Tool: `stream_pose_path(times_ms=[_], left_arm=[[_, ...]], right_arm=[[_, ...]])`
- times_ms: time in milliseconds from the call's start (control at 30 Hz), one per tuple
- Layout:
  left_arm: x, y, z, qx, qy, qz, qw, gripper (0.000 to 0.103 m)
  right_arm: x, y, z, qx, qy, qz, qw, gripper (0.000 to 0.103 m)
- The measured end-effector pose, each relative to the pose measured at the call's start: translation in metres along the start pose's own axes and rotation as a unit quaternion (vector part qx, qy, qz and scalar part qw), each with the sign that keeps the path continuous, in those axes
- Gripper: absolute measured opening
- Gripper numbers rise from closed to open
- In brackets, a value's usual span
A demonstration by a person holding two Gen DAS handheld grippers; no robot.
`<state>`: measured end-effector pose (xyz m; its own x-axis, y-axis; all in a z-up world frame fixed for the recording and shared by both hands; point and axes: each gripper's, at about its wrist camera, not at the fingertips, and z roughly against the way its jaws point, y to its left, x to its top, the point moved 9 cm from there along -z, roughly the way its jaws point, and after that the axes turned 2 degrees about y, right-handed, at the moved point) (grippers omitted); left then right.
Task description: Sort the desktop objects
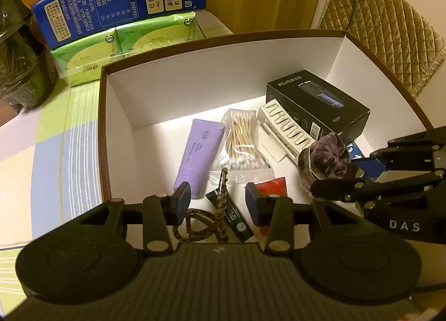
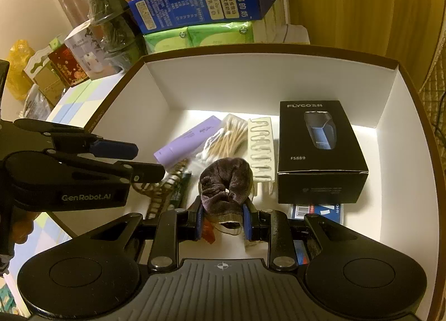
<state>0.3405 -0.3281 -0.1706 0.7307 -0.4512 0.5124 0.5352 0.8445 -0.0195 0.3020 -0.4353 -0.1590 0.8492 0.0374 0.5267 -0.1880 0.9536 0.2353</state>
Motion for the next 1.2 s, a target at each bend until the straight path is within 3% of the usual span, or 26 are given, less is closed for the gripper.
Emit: stream_pose_path(times_ms=[133,267,333,367,400,567,700,833,1200], left_arm=[[0.0,-0.001,0.004,-0.003,-0.003,0.001,1.0,0.043],[0.001,-0.002,0.009,0.005,-0.011,0.0,0.9999,0.057],[0.002,0.0,0.013,0.01,-0.016,0.002,0.9998,0.058],[0.002,0.001,0.015,0.011,-0.018,0.006,0.9998,0.06],[0.002,0.003,0.017,0.012,-0.02,0.009,0.9997,0.062],[0.002,0.014,0.035,0.025,-0.039,0.026,0.9986,0.077],[-0.004,0.021,0.053,0.016,-0.051,0.051,0.9973,0.08],[-0.011,0.022,0.078,0.033,-0.073,0.063,0.9948,0.093],[-0.038,0.027,0.136,0.067,-0.115,0.075,0.9883,0.101]], right_arm=[[0.0,0.001,0.0,-0.002,0.0,0.0,1.0,0.024],[0.001,0.003,0.002,-0.001,-0.009,0.002,1.0,0.025],[0.002,0.005,0.003,0.003,-0.017,0.006,1.0,0.046],[0.003,0.005,0.005,-0.004,-0.028,0.005,1.0,0.071],[0.004,0.005,0.008,-0.012,-0.039,0.004,0.999,0.082],[0.004,0.01,0.016,-0.003,-0.056,0.007,0.998,0.089],[0.0,0.016,0.028,0.002,-0.07,0.007,0.998,0.1],[-0.008,0.022,0.043,0.006,-0.083,0.003,0.997,0.101],[-0.029,0.03,0.084,-0.056,-0.119,-0.005,0.991,0.101]])
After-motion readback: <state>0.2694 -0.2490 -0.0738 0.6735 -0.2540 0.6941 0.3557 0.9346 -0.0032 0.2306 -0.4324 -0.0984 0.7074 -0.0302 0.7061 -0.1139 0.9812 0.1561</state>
